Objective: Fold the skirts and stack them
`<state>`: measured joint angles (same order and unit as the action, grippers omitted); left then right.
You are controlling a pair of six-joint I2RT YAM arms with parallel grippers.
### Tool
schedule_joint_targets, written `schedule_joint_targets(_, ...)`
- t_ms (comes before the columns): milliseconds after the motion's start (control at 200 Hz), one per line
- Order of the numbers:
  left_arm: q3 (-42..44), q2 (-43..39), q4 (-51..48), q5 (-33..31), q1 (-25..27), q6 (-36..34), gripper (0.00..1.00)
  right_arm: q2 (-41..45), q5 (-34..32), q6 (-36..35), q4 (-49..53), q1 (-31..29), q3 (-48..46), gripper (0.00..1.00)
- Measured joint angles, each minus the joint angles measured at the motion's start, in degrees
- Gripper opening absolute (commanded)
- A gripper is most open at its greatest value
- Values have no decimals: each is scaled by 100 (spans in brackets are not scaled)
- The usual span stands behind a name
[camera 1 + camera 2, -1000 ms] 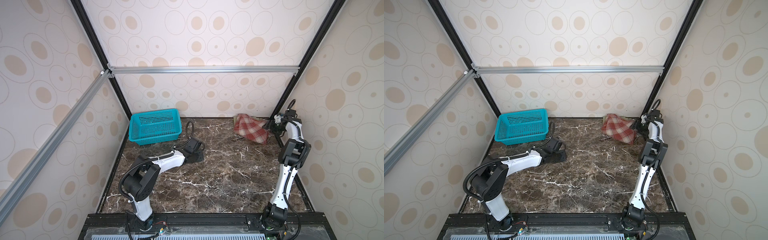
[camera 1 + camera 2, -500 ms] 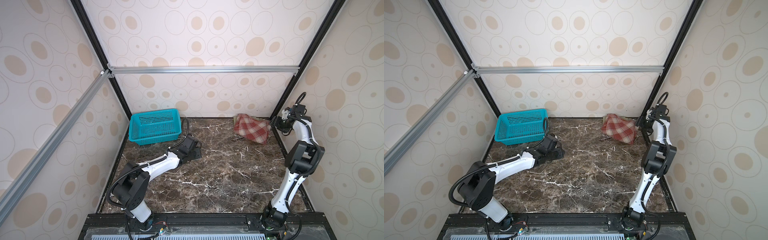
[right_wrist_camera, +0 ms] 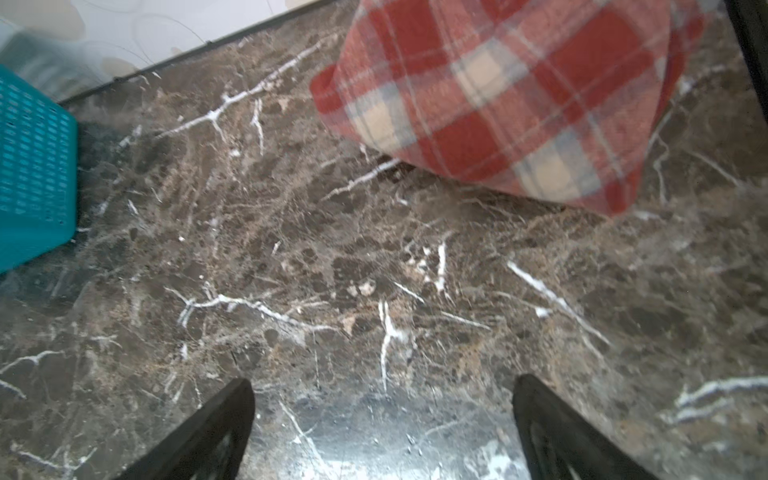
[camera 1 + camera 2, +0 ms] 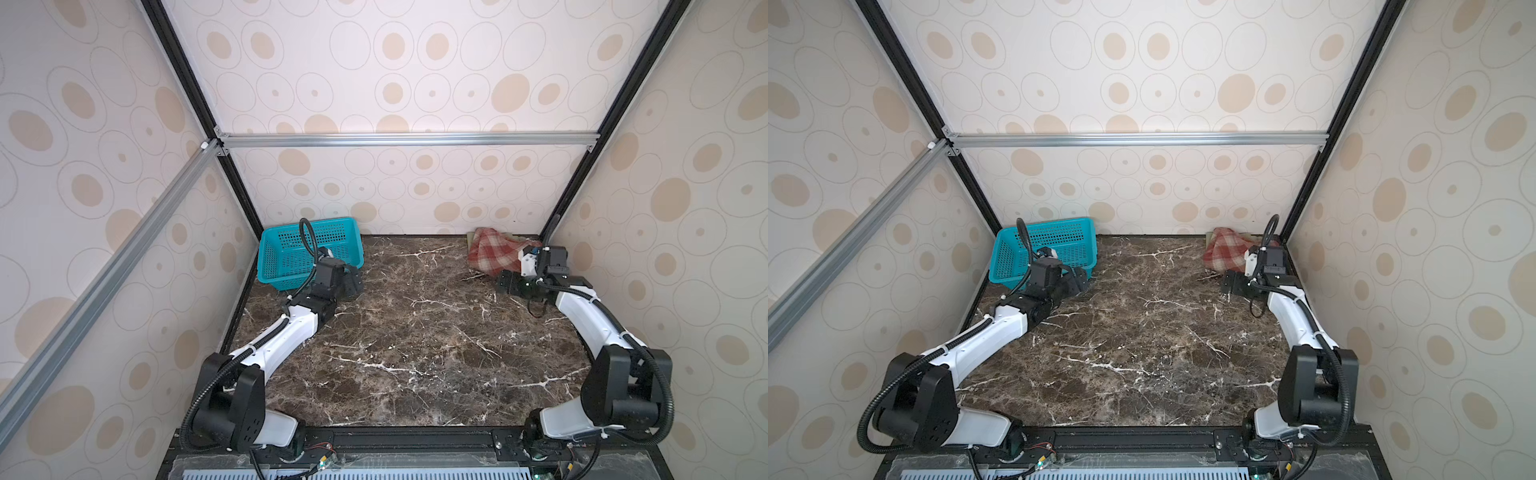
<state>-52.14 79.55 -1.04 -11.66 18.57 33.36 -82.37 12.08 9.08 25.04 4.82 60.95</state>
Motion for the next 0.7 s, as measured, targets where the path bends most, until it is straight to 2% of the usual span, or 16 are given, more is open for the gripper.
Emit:
schedule_joint_targets(185,1515,-741,1447,-977,-146,-1191,99,883,-737,103,-612,-225,-1224,100)
schedule_joint_targets(270,2065,-920,1989,-1224,-240,-1567,99,1132,-1080,94,-968,-348,-1672,100)
schedule_joint_targets(525,2623,-542,3438,-1733,-616,-2601,99,1078,-2011,-87,-2221,-780,-2575,100)
schedule_joint_targets(700,3108,-94,4566,-1762,-791,-3104,99,848,-2341,-262,-3217,-933,-3139,100)
